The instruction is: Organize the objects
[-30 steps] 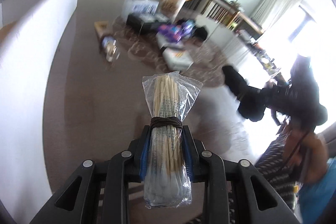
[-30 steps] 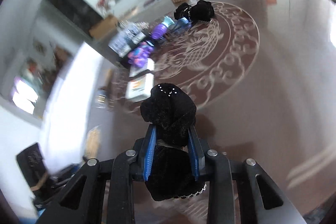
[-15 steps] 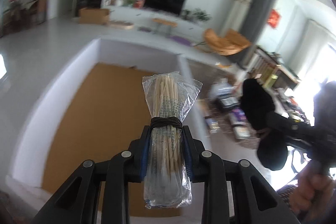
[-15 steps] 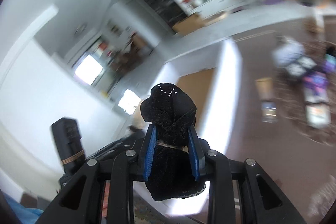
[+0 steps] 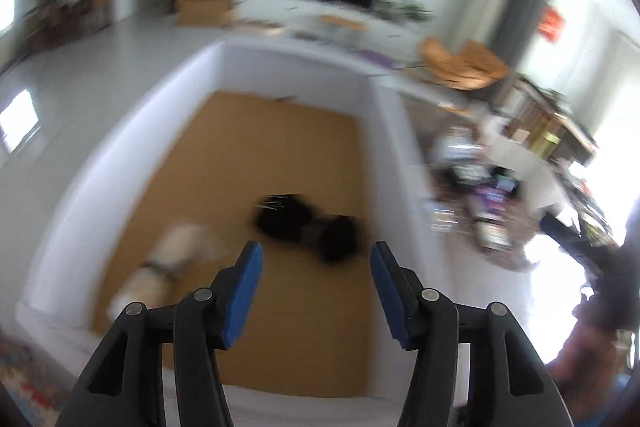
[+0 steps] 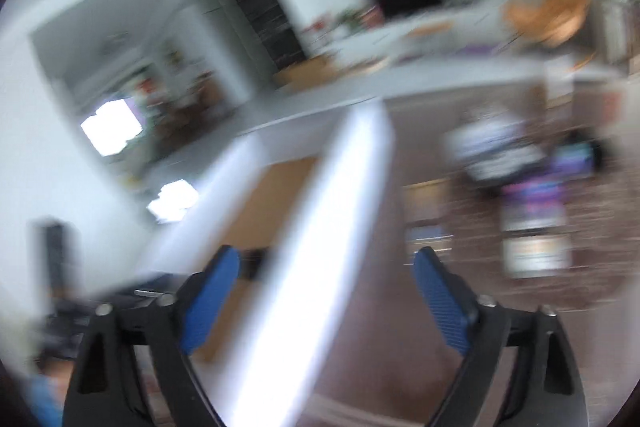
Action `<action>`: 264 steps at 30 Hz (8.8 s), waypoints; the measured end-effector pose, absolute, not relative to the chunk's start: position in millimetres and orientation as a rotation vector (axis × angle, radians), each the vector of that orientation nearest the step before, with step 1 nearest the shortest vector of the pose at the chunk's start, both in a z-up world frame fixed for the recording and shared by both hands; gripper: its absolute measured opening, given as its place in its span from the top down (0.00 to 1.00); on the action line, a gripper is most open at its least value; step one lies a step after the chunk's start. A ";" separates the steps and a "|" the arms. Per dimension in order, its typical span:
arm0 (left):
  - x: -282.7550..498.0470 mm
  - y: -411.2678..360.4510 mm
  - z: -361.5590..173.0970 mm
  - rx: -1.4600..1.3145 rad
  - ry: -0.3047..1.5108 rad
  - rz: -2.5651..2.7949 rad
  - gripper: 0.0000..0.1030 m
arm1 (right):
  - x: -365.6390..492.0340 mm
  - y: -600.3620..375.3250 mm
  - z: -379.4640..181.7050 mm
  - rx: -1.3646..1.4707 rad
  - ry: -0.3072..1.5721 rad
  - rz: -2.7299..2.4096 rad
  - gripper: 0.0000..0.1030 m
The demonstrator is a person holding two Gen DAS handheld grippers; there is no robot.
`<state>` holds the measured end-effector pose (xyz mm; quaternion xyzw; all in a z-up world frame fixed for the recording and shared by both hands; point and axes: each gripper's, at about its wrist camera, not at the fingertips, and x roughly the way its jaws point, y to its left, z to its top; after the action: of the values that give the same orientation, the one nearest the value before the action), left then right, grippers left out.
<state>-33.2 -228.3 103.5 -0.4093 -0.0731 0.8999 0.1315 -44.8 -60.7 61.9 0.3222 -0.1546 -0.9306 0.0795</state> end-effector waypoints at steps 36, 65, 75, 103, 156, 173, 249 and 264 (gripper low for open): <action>-71.0 -13.8 -25.0 -1.248 0.176 2.424 0.09 | 34.1 81.5 -62.8 1.467 -0.286 -3.171 0.00; -63.8 -8.2 -32.1 -1.225 0.269 2.414 0.02 | -183.2 10.0 -53.9 1.647 -0.098 -2.732 0.20; -67.5 -6.9 -33.4 -1.225 0.270 2.414 0.02 | -120.5 58.3 -47.7 1.540 -0.205 -2.842 0.47; -203.6 -1.5 -32.5 -1.554 0.082 2.637 0.00 | -13.7 82.4 -54.8 1.438 -0.182 -3.035 0.24; -77.3 19.6 -37.9 -1.236 0.371 2.301 0.00 | -18.0 80.6 -56.8 1.453 -0.170 -3.007 0.14; -70.5 9.9 -24.4 -1.236 0.412 2.194 0.74 | 7.6 113.8 -43.7 1.258 -0.614 -2.937 0.12; -15.9 -53.3 69.1 -1.210 -0.017 2.129 0.00 | 4.6 99.0 -53.8 1.598 -0.276 -3.096 0.07; -82.0 49.1 -34.5 -1.321 0.223 2.424 0.00 | -19.8 152.3 -61.7 1.589 -0.288 -3.115 0.00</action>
<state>-82.0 49.1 -34.5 -0.4686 0.0790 0.8602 0.1850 -19.8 152.3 -61.7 0.4452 -0.0807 -0.8729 -0.1823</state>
